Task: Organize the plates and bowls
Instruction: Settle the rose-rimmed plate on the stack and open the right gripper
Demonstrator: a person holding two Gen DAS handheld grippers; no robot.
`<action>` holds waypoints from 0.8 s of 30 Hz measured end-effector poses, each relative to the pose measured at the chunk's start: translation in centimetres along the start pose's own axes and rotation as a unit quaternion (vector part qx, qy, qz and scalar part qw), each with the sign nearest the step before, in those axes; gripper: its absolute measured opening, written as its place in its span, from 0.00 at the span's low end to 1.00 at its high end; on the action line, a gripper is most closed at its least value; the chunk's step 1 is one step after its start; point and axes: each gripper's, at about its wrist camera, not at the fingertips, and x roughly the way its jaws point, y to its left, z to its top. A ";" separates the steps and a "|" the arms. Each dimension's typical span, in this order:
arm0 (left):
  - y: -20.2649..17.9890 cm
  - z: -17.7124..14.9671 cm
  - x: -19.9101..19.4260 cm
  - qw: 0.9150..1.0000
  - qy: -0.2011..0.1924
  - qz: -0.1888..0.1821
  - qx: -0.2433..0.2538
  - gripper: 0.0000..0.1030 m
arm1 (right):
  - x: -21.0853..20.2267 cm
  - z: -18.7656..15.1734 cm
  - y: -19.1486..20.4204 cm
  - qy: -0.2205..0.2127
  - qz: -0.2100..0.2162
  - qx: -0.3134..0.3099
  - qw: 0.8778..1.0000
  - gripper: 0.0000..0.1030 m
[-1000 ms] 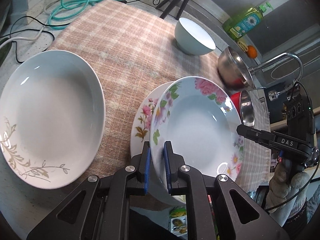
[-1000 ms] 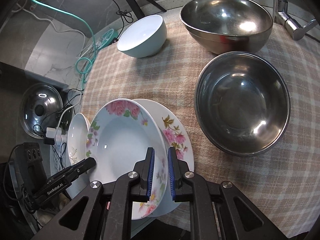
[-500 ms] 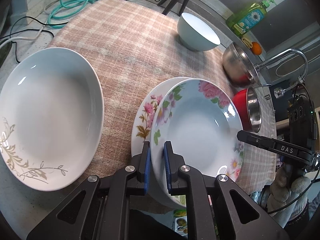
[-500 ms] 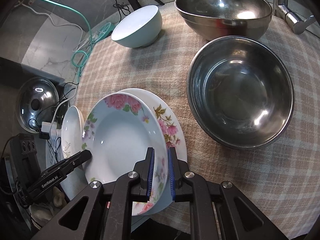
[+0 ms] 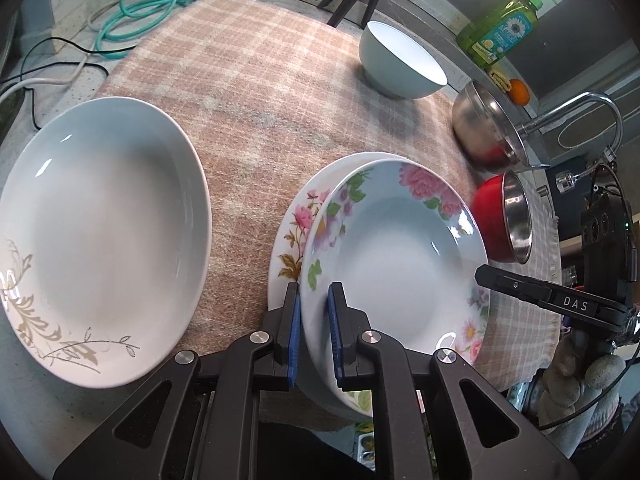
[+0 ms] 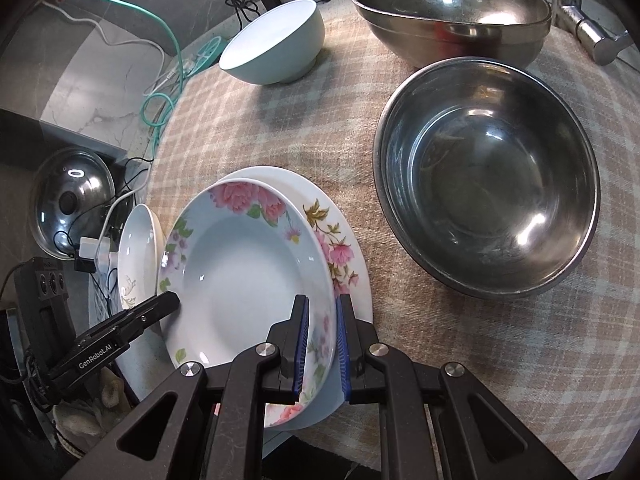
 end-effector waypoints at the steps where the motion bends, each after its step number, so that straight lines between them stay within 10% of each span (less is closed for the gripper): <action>1: 0.0 0.0 0.0 1.000 0.000 0.000 0.000 0.11 | 0.1 0.0 0.0 0.001 -0.001 0.000 1.000 0.12; 24: -0.5 0.0 0.1 1.000 0.001 0.012 0.017 0.11 | 0.4 0.0 0.0 -0.001 -0.014 -0.015 1.000 0.15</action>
